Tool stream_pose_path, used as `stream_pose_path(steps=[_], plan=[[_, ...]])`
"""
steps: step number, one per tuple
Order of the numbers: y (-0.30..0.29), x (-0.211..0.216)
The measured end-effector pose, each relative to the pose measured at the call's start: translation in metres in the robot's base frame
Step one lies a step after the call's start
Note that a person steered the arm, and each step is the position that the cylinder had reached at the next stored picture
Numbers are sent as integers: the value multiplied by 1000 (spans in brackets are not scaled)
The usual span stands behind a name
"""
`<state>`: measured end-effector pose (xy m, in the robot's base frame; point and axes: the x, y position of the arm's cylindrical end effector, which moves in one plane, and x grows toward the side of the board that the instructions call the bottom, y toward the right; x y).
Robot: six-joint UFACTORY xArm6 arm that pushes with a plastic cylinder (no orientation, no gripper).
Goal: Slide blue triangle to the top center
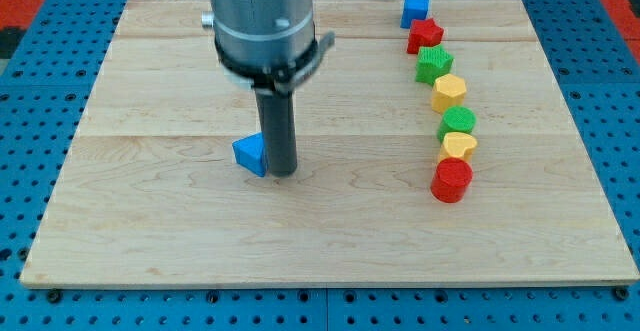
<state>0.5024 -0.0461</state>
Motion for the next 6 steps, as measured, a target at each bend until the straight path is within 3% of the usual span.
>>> stream_pose_path(steps=[1,3,4,5,6], plan=[[-61,-13],[-42,-148],[-35,-181],[-52,-165],[-96,-187]])
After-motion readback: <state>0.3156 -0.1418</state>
